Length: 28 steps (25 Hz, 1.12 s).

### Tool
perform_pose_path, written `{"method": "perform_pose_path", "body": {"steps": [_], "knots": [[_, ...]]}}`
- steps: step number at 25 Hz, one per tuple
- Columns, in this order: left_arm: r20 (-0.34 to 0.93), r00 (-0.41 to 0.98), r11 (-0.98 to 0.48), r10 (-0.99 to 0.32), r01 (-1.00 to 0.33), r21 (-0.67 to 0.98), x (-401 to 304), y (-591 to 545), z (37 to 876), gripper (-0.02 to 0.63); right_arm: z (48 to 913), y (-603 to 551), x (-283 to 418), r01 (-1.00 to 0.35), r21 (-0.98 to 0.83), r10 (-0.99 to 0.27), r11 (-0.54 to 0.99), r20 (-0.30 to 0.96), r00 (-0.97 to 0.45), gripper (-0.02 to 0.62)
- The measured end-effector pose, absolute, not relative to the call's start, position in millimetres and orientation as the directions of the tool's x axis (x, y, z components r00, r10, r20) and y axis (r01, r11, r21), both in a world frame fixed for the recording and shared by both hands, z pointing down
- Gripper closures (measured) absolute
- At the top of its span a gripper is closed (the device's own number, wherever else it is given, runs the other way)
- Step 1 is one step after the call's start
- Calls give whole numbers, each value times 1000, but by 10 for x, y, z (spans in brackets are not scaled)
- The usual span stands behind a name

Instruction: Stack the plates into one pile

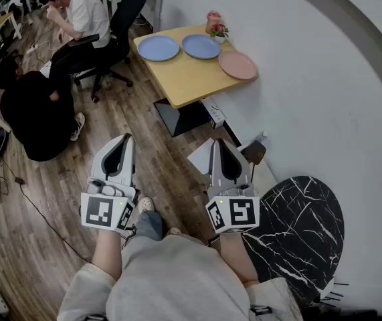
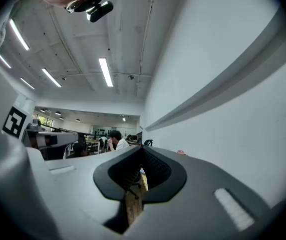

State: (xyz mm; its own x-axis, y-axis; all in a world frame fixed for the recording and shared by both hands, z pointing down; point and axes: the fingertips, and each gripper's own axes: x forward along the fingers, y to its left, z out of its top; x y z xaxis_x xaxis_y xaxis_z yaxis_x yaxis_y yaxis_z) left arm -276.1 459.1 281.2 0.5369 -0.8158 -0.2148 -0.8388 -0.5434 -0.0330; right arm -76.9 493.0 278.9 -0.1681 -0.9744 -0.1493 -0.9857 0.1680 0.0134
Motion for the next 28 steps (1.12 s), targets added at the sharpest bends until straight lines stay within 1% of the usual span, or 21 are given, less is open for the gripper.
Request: {"method": "perform_pose_path", "body": {"steps": [12, 19, 28], "knots": [[-218, 559, -568, -800, -823, -25, -2729, 4060, 2788, 548, 2757, 4443, -800, -988, 22, -978, 153, -143, -154, 592], [-254, 574, -583, -779, -811, -46, -2823, 3514, 2683, 547, 2649, 3939, -869, -992, 2, -976, 127, -177, -125, 592], [-250, 615, -621, -747, -781, -65, -2981, 2763, 2632, 547, 2605, 3285, -1089, -996, 10, -978, 88, -190, -89, 592]]}}
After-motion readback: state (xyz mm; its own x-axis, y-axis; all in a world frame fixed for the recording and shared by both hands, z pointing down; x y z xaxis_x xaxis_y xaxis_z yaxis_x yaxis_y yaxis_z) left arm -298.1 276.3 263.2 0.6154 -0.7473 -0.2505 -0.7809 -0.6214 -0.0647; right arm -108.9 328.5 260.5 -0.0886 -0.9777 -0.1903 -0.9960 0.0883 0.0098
